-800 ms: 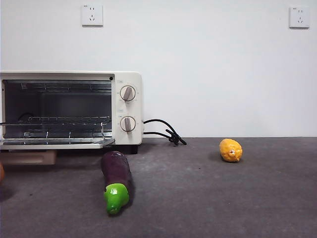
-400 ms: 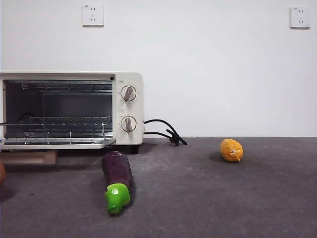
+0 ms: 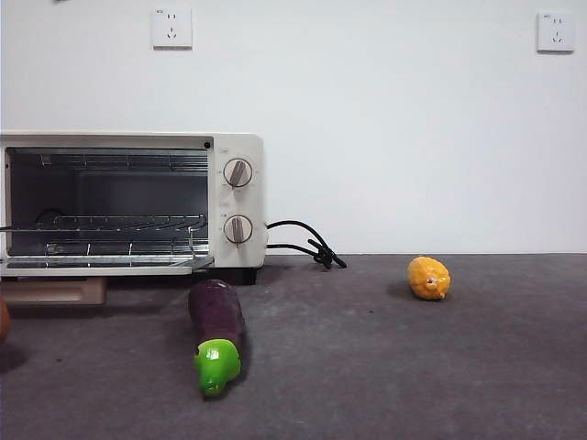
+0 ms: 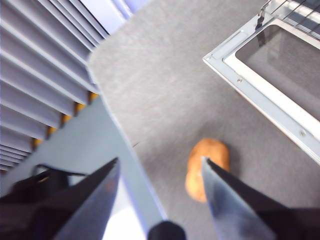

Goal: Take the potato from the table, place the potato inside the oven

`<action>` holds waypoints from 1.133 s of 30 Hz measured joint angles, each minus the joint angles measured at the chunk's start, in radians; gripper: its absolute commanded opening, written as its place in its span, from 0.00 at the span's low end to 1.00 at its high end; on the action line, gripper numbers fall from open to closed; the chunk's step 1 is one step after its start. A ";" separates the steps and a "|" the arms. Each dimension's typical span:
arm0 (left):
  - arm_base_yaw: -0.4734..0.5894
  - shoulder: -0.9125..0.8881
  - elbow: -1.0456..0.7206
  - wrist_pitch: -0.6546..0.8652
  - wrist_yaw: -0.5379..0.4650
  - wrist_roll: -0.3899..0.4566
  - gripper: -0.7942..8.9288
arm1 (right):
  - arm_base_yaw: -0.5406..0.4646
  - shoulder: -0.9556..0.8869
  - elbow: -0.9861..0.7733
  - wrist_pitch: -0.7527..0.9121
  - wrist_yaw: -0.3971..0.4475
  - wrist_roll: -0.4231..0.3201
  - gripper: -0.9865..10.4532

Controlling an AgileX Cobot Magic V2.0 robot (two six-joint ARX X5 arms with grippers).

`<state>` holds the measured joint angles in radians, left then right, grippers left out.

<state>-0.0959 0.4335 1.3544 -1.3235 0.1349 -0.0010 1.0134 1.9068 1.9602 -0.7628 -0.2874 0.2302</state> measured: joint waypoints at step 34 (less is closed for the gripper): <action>-0.050 -0.030 0.008 0.000 0.039 -0.045 0.08 | 0.106 0.396 0.038 0.055 0.212 -0.047 0.72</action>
<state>-0.1455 0.4034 1.3621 -1.3231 0.1734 -0.0460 1.1191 2.3028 1.9980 -0.7074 -0.0750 0.1833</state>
